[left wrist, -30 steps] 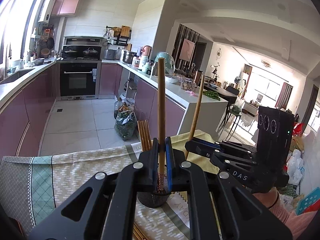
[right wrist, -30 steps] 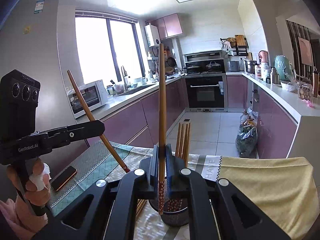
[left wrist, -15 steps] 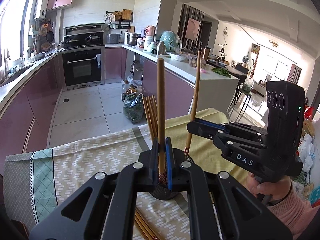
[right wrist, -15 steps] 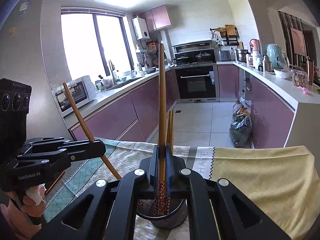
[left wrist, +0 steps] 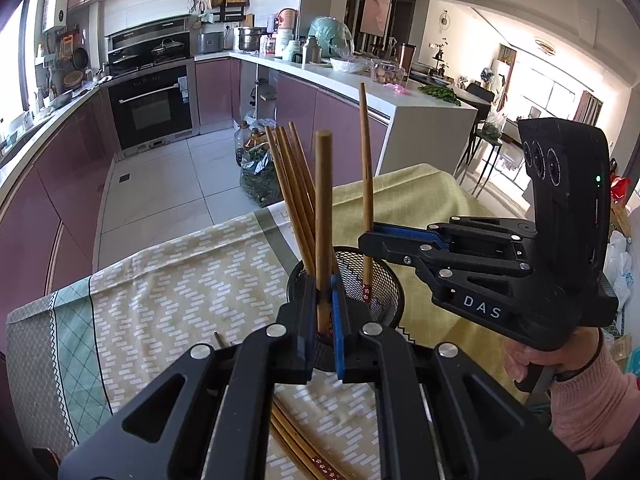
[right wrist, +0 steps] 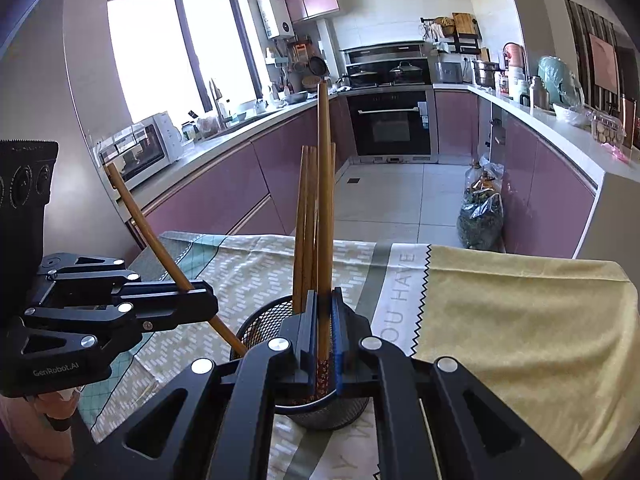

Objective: Organize utensils
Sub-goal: 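Lower both held chopsticks into the mesh cup and open both tools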

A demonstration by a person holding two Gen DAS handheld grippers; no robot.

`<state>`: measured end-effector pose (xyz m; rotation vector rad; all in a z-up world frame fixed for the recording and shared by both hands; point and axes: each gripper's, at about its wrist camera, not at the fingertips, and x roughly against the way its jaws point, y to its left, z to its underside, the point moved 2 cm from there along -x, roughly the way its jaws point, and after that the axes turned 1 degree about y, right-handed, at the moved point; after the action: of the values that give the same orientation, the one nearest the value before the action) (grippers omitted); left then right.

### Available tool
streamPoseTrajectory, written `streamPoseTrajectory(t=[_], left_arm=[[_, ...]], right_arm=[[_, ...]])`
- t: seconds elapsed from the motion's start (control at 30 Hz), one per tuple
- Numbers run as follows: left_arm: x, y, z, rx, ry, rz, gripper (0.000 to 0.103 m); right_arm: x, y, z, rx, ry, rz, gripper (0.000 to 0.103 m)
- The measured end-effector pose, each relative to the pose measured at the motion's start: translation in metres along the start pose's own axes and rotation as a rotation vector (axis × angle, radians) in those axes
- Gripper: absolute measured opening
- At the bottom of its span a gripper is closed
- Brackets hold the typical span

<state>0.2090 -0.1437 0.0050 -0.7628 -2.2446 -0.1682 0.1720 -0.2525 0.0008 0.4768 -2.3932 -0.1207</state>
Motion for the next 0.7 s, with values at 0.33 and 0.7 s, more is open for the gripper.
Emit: streamPoseTrajectory(t=[0.33, 0.7], left_arm=[[-0.019, 0.005, -0.012, 0.016, 0.018, -0.003, 0.008], [-0.018, 0.019, 0.000, 0.076, -0.003, -0.027, 0.014]], right_arm=[[-0.013, -0.007, 0.003, -0.028, 0.027, 0.002, 0.006], [-0.002, -0.006, 0.005, -0.030, -0.002, -0.017, 0.008]])
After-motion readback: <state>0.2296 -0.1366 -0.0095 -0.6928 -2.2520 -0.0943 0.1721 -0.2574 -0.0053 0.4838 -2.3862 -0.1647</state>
